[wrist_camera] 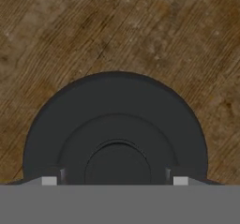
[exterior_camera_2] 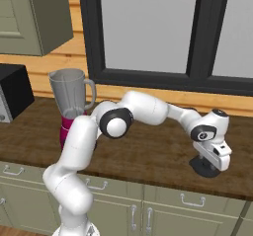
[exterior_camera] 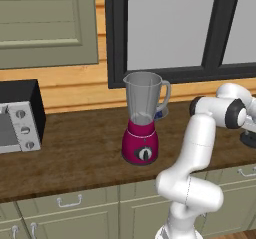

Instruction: Close the lid blender by securely placing the lid on top.

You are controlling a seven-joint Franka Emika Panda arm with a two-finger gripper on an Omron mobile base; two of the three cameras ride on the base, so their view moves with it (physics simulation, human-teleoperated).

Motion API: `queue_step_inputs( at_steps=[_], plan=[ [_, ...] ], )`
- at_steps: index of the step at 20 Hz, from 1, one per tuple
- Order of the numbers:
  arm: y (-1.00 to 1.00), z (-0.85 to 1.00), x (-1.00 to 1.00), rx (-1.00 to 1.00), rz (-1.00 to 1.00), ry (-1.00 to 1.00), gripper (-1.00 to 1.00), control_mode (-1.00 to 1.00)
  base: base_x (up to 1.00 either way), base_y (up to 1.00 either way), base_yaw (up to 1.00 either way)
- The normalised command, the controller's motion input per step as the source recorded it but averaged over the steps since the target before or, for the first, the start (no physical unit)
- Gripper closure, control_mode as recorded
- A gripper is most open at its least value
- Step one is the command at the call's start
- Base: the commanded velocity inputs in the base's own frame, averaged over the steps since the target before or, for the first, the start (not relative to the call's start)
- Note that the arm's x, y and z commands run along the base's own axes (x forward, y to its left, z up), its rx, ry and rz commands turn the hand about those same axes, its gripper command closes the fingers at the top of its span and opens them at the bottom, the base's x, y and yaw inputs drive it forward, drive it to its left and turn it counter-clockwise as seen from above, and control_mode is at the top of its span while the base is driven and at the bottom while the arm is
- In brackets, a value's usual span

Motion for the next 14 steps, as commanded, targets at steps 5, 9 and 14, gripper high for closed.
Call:
queue_step_inputs(
  at_steps=[5,9,14],
  plan=[
    [0.0,0.0,0.0,0.0,0.0,0.0,1.0,-1.0,0.0,0.0,0.0],
    [0.0,0.0,0.0,0.0,0.0,0.0,1.0,-1.0,0.0,0.0,0.0],
    [0.0,0.16,-0.14,0.01,0.0,-0.02,1.0,-1.0,0.0,0.0,0.0]
  ],
)
